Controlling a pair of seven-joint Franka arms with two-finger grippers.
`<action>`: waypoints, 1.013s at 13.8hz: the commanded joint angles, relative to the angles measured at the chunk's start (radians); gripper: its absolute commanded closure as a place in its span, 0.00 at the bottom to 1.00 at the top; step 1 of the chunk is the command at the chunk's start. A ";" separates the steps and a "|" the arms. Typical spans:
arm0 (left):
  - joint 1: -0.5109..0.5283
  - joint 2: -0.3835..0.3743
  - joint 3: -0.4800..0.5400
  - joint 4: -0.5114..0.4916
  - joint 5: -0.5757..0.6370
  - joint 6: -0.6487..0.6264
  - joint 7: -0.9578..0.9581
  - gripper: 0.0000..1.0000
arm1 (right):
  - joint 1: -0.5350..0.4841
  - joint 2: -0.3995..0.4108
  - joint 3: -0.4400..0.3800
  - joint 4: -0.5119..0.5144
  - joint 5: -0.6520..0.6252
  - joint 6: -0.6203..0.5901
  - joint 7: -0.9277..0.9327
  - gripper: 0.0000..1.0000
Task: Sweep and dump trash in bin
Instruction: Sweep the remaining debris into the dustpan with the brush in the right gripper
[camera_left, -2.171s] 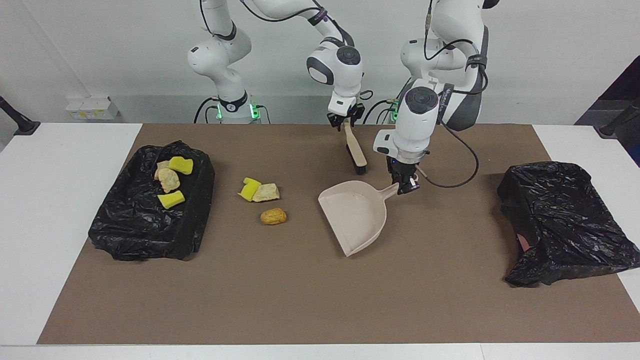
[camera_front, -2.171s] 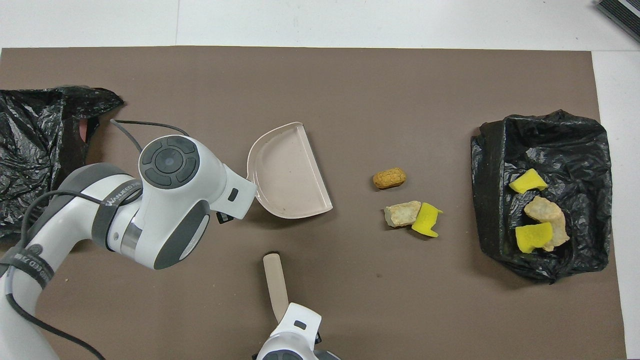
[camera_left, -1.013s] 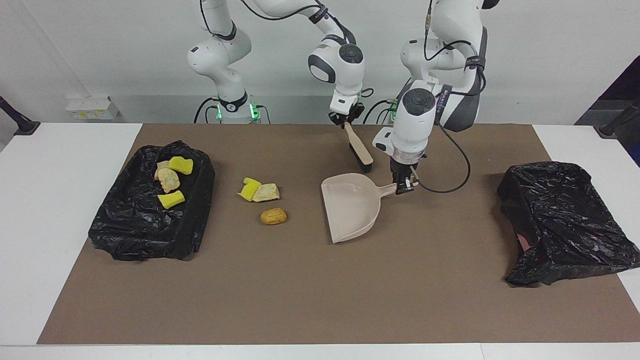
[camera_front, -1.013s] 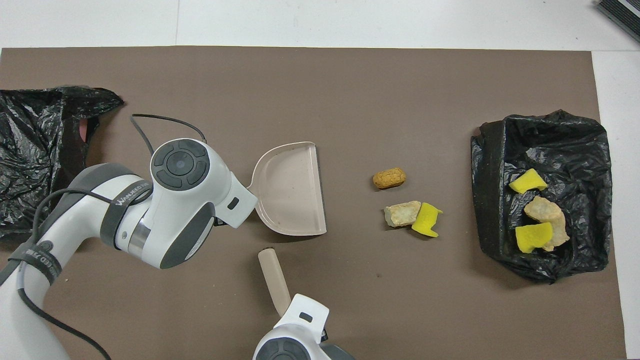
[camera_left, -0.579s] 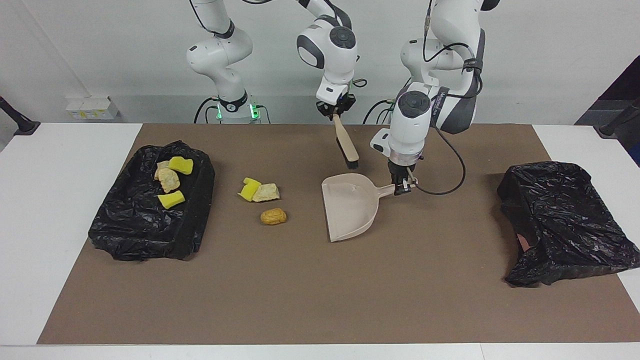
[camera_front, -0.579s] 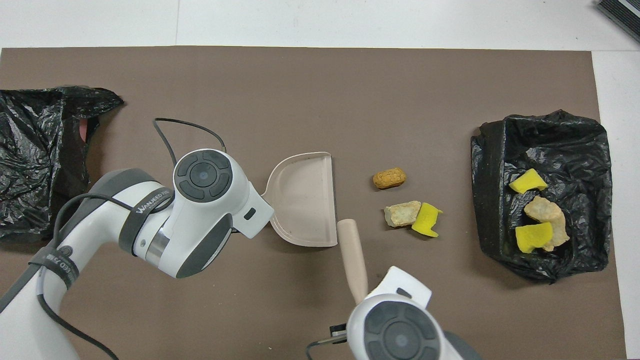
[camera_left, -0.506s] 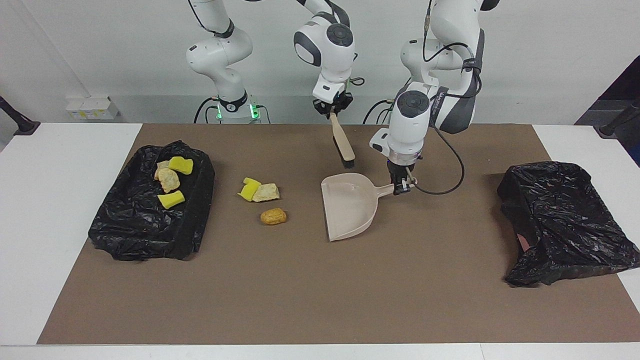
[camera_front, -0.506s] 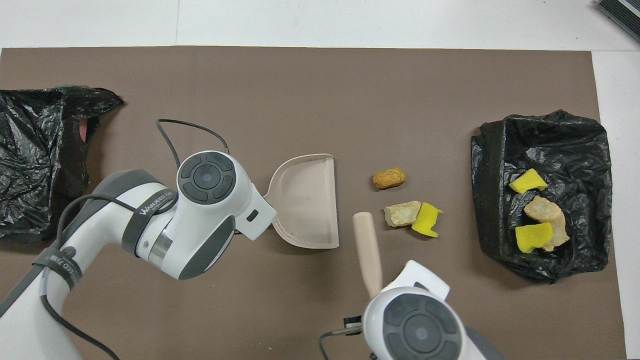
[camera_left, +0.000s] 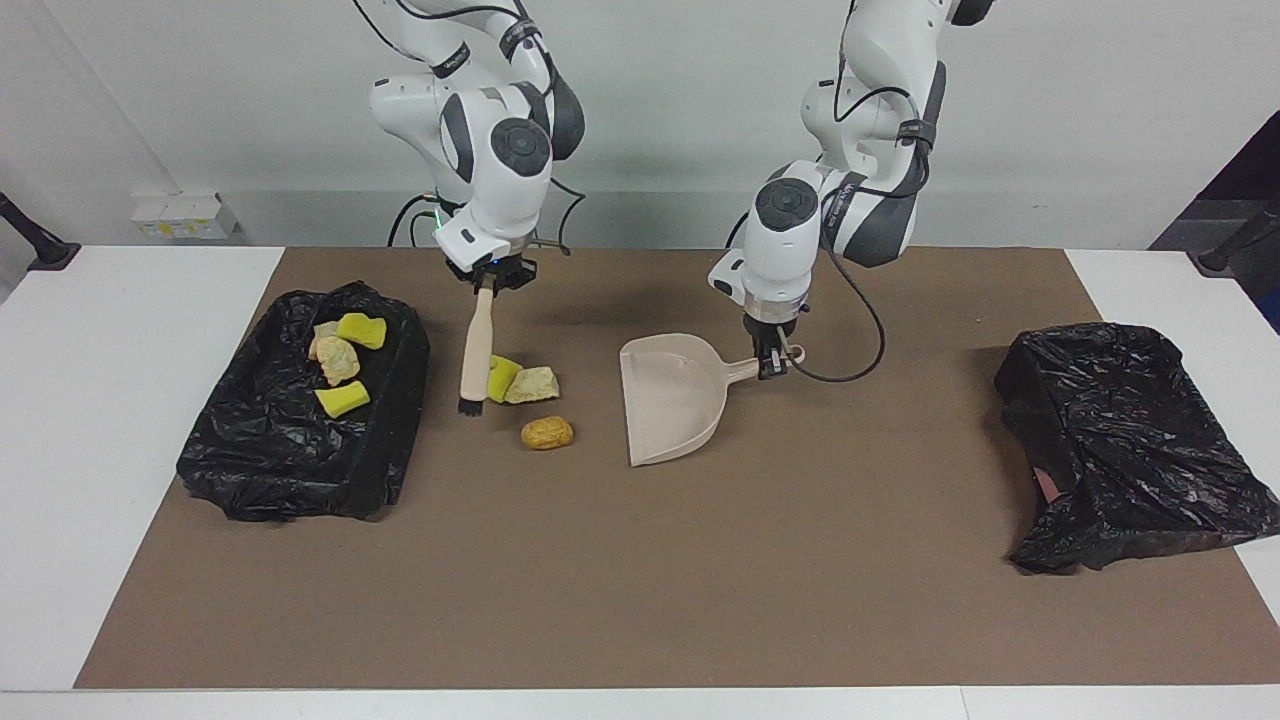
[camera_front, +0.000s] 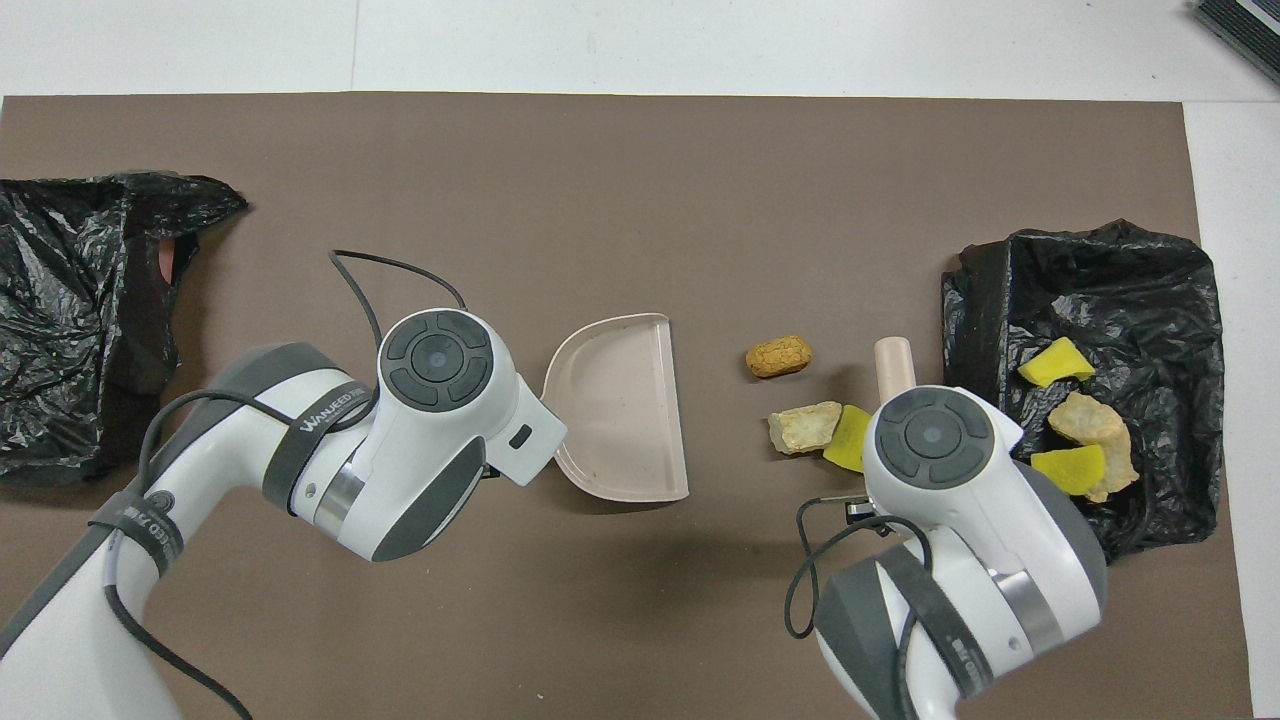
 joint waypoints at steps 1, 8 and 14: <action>-0.012 -0.017 0.006 -0.007 0.011 -0.045 -0.040 1.00 | -0.020 0.029 0.019 -0.021 -0.020 0.009 -0.042 1.00; -0.018 -0.027 0.000 -0.016 0.017 -0.057 -0.065 1.00 | 0.050 0.167 0.032 0.058 0.168 0.095 -0.111 1.00; -0.006 -0.025 -0.002 -0.023 0.017 -0.042 -0.065 1.00 | 0.202 0.227 0.032 0.092 0.398 0.210 -0.072 1.00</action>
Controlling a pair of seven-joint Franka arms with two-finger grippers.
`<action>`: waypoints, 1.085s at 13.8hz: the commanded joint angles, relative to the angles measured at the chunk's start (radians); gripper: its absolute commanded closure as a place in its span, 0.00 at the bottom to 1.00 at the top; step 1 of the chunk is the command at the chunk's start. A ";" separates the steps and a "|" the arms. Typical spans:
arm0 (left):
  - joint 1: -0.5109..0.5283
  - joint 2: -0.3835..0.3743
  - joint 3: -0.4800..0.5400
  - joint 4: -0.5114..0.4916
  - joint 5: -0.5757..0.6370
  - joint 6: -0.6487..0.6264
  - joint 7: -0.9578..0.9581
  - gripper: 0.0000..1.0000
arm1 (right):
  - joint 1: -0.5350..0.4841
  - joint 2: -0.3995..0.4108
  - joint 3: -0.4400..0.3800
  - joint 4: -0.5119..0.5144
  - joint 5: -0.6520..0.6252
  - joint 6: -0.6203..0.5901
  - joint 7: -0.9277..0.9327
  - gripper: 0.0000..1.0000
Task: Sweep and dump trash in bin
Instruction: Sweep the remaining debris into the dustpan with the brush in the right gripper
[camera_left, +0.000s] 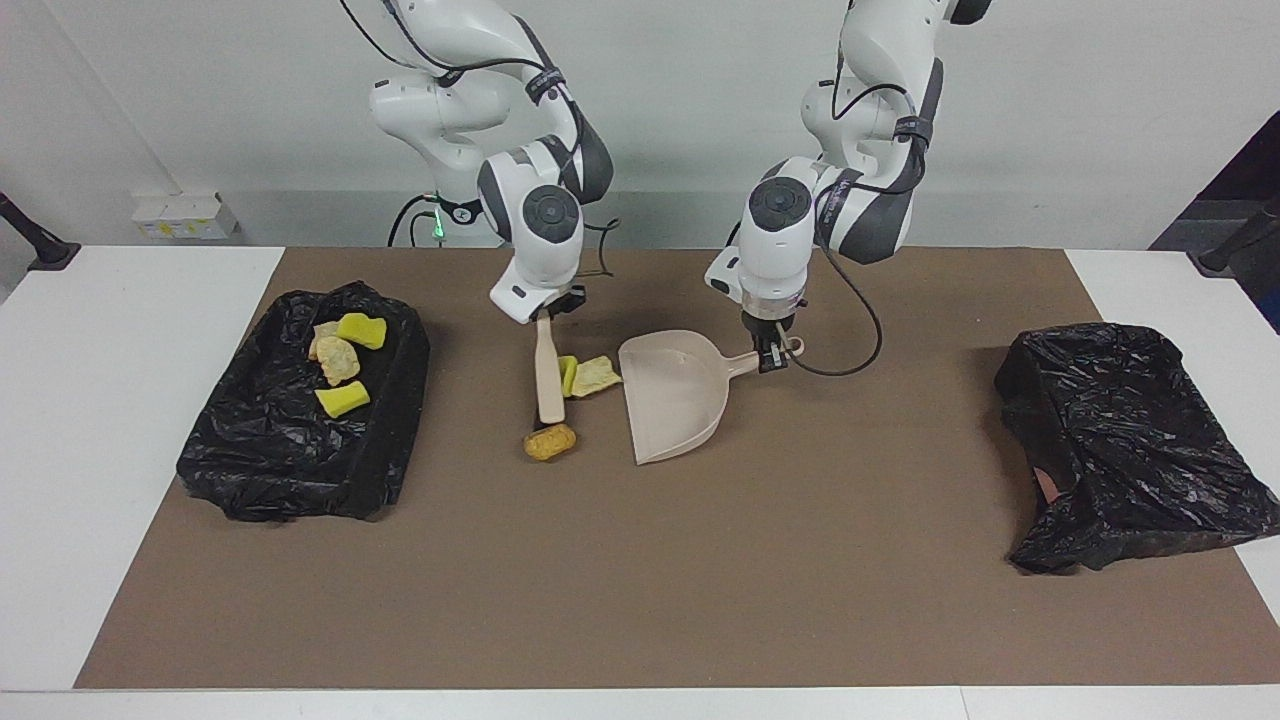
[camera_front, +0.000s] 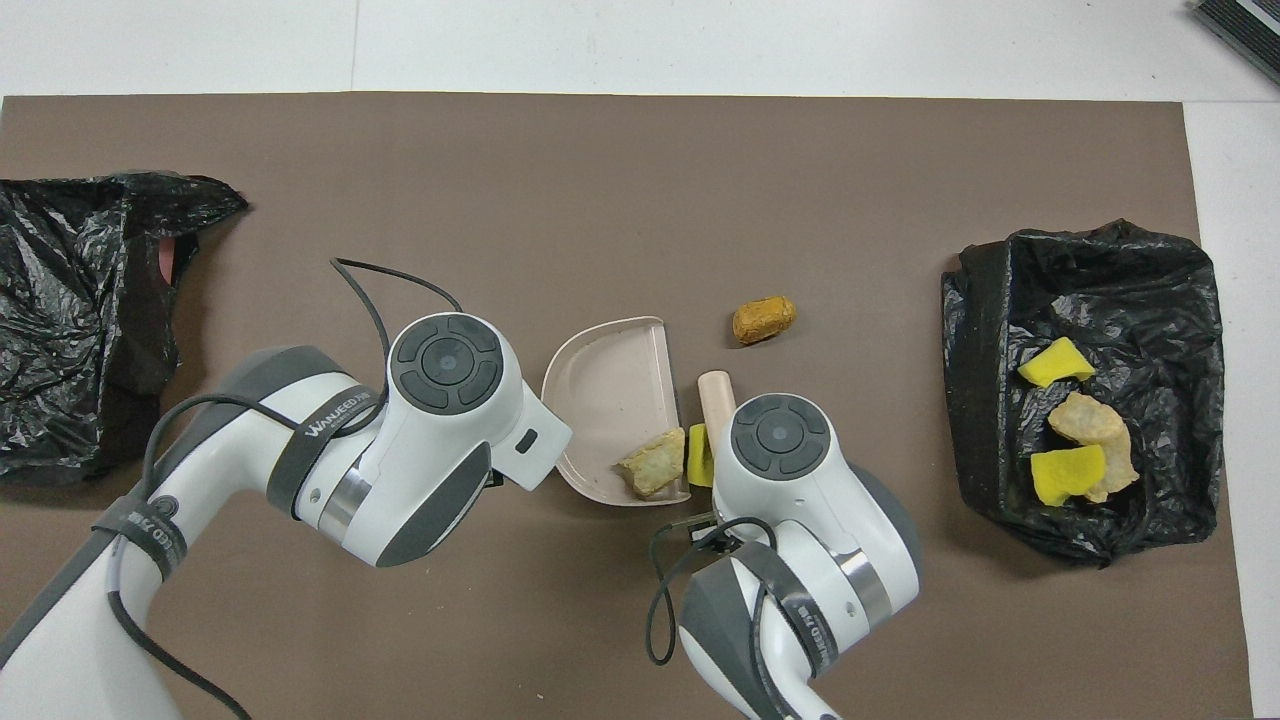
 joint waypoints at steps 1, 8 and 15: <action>0.001 -0.019 0.004 -0.024 0.017 -0.010 -0.013 1.00 | 0.019 0.023 0.008 0.019 0.148 0.059 -0.013 1.00; 0.014 -0.021 0.005 -0.038 0.016 0.007 -0.013 1.00 | -0.025 -0.017 0.003 0.183 0.073 -0.133 -0.024 1.00; 0.016 -0.021 0.013 -0.041 0.016 0.007 -0.031 1.00 | -0.183 0.069 -0.003 0.278 -0.354 -0.134 -0.340 1.00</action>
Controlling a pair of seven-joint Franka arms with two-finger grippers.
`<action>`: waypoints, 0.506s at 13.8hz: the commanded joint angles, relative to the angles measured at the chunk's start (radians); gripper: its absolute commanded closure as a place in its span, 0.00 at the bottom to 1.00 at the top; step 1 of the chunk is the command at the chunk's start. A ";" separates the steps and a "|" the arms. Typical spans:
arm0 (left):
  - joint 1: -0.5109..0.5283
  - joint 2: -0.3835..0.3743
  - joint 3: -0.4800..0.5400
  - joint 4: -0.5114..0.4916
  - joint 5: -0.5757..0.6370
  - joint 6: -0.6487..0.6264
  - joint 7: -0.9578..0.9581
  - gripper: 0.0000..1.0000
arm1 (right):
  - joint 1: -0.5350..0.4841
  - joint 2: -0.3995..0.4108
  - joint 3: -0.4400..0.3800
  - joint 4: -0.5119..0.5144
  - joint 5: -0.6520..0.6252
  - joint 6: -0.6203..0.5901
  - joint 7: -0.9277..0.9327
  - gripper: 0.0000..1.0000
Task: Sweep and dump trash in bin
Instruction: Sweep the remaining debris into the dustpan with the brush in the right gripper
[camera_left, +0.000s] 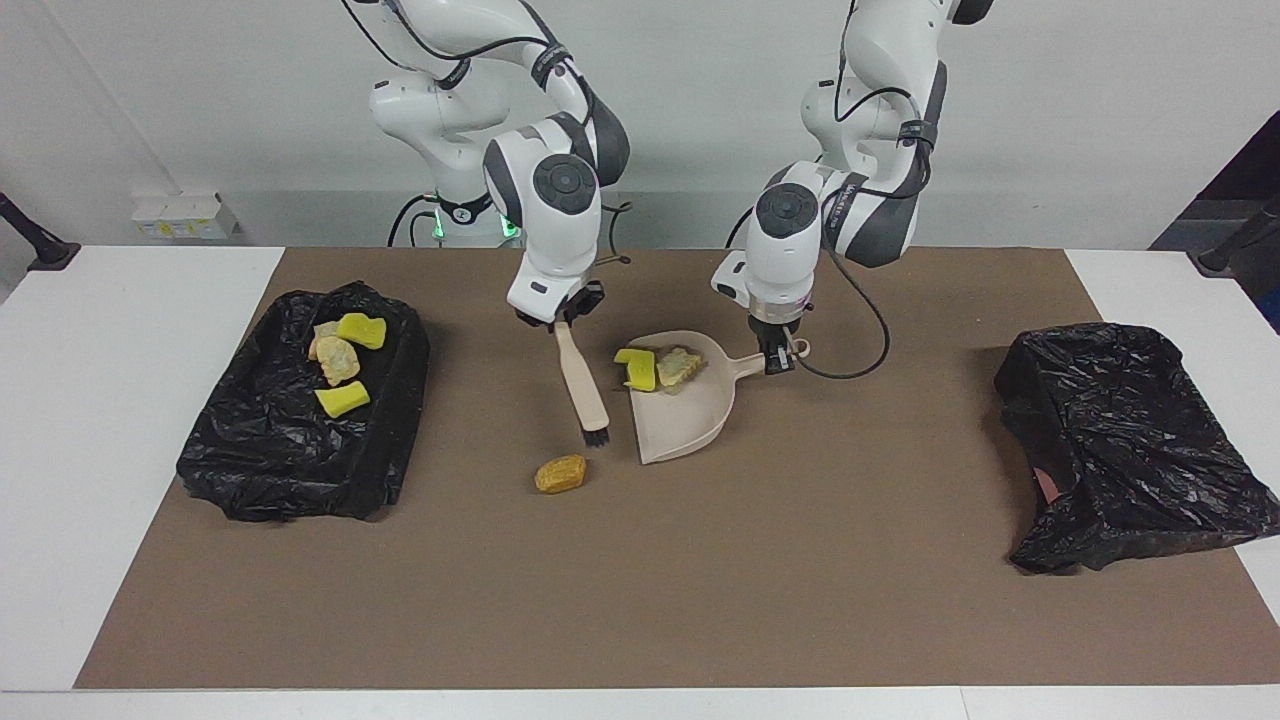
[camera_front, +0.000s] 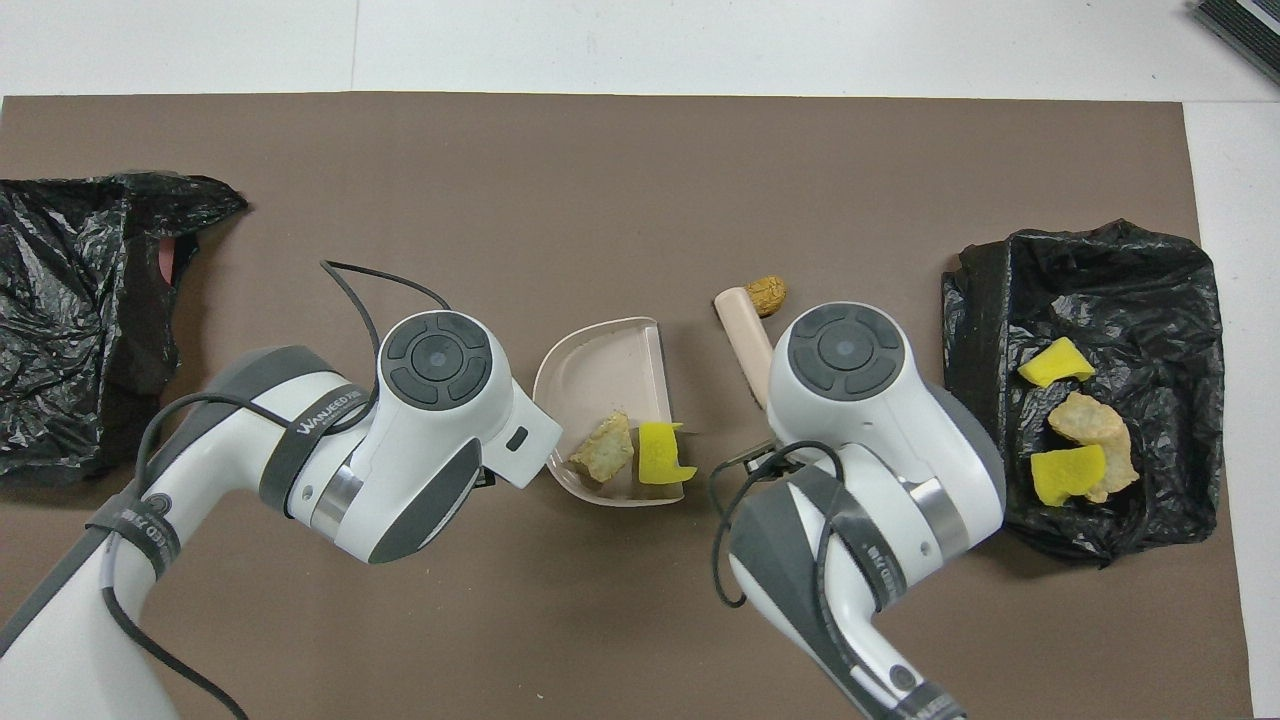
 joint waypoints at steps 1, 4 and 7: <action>0.007 -0.021 0.005 -0.027 0.016 0.006 -0.056 1.00 | -0.053 0.068 0.011 0.092 -0.137 -0.008 -0.077 1.00; 0.005 -0.021 0.005 -0.027 0.016 0.001 -0.090 1.00 | -0.074 0.171 0.010 0.165 -0.255 -0.004 -0.077 1.00; 0.005 -0.021 0.005 -0.027 0.016 0.000 -0.108 1.00 | -0.066 0.197 0.014 0.123 -0.226 0.001 -0.069 1.00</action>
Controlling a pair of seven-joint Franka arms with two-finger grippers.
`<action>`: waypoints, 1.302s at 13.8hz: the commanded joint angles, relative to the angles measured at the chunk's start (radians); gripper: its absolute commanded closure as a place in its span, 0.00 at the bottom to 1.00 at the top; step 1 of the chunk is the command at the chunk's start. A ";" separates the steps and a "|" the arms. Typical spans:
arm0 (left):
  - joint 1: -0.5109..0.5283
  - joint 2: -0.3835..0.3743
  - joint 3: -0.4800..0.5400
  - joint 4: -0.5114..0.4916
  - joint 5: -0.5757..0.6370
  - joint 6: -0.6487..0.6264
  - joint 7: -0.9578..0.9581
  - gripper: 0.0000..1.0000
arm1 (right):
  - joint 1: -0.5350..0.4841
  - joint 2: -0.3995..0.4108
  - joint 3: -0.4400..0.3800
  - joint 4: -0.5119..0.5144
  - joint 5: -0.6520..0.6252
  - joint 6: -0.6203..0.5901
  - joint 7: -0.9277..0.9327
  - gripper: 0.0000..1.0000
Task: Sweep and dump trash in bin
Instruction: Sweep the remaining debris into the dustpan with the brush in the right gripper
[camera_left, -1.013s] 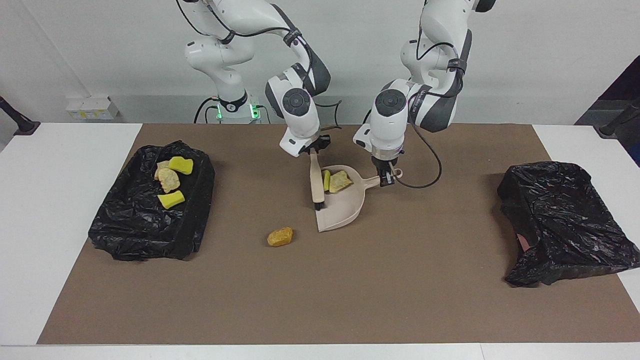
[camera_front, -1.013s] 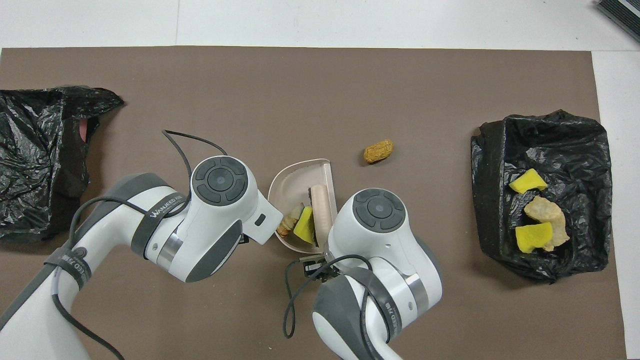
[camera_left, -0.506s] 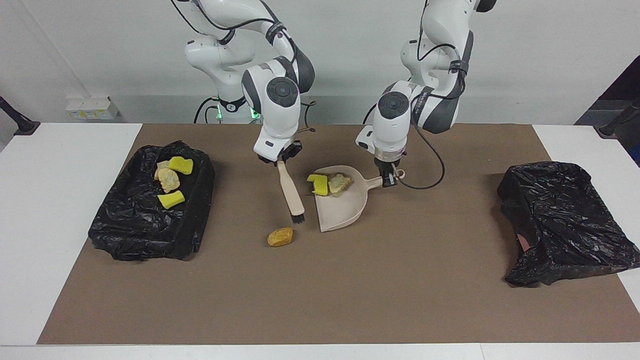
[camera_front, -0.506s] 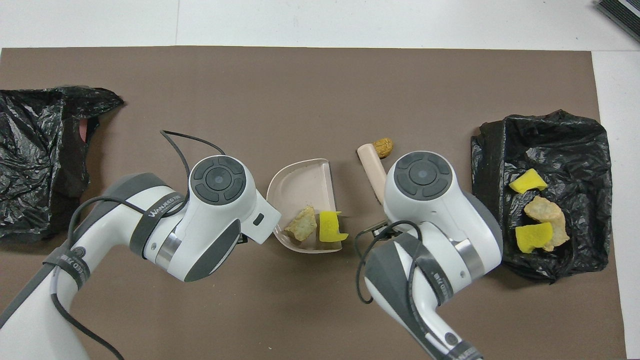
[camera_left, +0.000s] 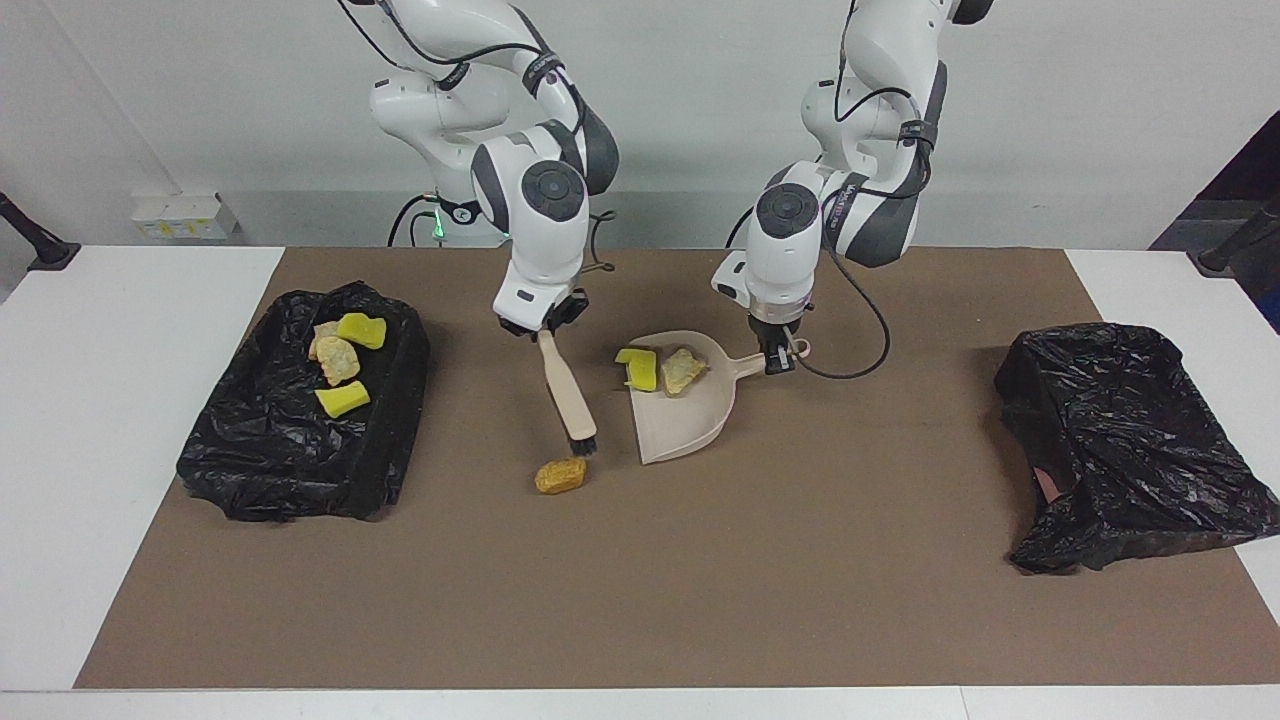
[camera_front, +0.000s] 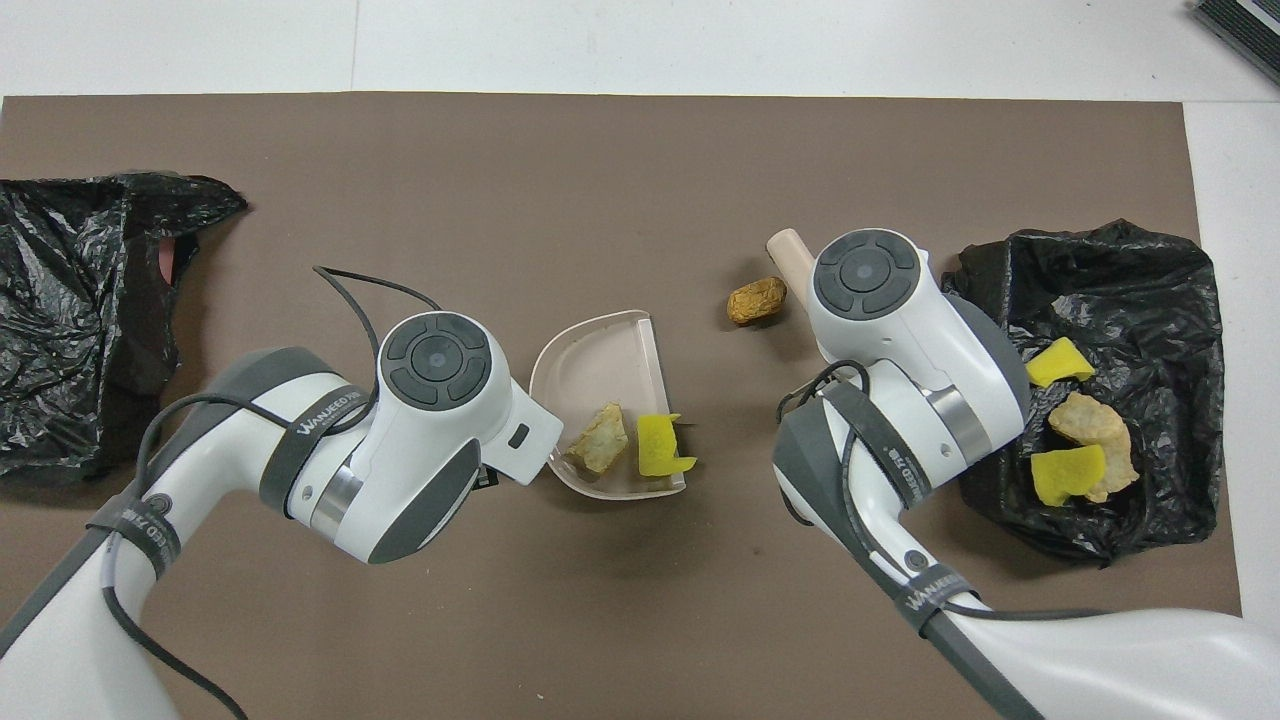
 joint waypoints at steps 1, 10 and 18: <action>0.007 -0.021 0.004 -0.023 0.016 -0.001 -0.038 1.00 | -0.001 0.016 0.019 -0.024 0.043 0.000 -0.010 1.00; 0.008 -0.021 0.005 -0.024 0.016 0.002 -0.016 1.00 | 0.141 -0.001 0.047 -0.095 0.633 0.091 0.091 1.00; 0.005 -0.015 0.062 -0.023 0.016 0.056 0.256 1.00 | 0.157 -0.024 0.047 -0.018 0.701 0.005 0.209 1.00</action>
